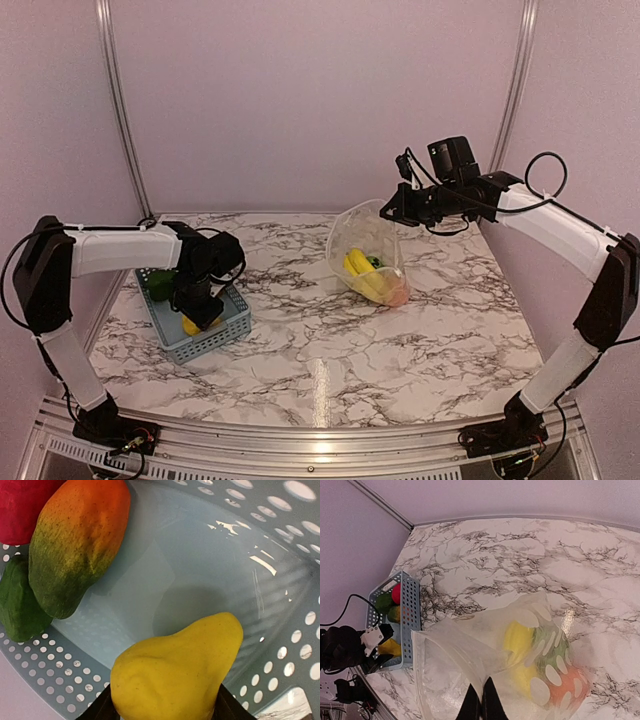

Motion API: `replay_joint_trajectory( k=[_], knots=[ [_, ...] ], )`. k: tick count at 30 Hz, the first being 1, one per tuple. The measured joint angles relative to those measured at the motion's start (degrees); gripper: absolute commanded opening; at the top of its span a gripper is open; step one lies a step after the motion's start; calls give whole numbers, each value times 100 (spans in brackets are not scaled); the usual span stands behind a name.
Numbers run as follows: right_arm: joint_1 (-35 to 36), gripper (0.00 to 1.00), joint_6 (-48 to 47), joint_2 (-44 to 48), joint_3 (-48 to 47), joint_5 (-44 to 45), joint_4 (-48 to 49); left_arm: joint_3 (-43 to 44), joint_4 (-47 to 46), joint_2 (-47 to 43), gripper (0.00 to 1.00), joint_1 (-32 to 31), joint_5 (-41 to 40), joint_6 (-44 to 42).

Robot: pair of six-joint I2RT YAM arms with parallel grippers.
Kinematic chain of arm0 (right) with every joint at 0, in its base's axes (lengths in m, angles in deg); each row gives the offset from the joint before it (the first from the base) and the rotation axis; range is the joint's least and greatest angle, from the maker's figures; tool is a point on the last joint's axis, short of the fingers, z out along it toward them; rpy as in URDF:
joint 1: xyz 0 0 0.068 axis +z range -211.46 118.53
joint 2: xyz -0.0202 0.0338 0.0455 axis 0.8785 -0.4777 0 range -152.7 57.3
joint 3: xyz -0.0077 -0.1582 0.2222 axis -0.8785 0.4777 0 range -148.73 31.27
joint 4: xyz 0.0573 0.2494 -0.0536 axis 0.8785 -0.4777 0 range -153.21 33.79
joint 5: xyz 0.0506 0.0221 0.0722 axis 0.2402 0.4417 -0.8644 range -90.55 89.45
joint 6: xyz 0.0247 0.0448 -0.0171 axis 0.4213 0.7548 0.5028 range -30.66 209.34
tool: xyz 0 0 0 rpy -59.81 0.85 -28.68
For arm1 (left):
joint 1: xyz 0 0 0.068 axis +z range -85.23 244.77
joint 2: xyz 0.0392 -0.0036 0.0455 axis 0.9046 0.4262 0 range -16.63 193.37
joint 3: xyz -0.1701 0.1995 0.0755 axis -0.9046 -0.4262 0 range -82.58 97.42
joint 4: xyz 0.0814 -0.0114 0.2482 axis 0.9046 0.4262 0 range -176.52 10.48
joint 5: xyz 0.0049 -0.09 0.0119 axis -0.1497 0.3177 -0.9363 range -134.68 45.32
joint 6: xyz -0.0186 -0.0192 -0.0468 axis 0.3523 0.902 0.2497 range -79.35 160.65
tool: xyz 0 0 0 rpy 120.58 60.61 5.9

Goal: Place the food in the zip-top bag and seal the zipper
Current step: Pick up the fake fruit from the bin, then place the zipper food storage bag in the zipper food storage bag.

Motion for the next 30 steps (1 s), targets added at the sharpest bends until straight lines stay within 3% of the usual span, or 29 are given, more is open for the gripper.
replay_joint_trajectory(
  k=[5,10,17,20,27,30],
  knots=[
    [0,0,-7,0,0,4,-2,647,514,-155,40,-289,44,654],
    [0,0,-22,0,0,4,-2,1980,837,-402,39,-328,59,1200],
    [0,0,-22,-63,-59,-7,-4,3464,450,-417,38,-378,627,1799],
    [0,0,-22,-146,-155,-17,-2,3364,-321,-481,35,-444,1213,2046],
    [0,0,-15,-282,-361,-24,-9,1934,-2835,-835,33,-643,2430,2741],
    [0,0,-9,-321,-426,-72,-4,1733,-3536,-732,33,-772,2732,2992]
  ],
)
